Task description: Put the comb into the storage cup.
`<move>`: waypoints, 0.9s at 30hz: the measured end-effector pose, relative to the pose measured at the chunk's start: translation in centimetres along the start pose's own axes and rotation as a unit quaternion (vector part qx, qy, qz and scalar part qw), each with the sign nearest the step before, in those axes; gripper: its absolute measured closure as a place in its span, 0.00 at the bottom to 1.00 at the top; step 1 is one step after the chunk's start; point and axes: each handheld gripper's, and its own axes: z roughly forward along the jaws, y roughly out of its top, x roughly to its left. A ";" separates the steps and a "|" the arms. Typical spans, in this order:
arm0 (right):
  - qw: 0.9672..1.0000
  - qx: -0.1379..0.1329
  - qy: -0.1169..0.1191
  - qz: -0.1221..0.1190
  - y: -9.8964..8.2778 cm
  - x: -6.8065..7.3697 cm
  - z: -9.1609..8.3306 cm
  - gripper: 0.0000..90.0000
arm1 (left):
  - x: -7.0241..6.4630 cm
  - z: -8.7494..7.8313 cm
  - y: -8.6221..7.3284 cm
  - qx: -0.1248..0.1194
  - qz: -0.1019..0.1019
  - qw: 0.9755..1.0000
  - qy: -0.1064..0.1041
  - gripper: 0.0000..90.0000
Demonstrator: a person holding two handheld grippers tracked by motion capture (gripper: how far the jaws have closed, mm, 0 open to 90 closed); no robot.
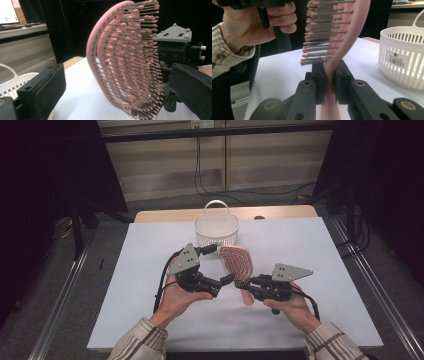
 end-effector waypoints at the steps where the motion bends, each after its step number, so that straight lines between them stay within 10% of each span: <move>1: 1.000 -0.002 0.003 -0.001 0.0 0.0 0.0 0.90 | 0.0 0.1 0.0 0.002 0.007 1.000 0.001 0.03; 27: 0.999 -0.006 0.042 0.000 -0.2 0.1 0.4 0.90 | 0.0 2.7 -0.5 0.001 0.009 0.997 -0.074 0.14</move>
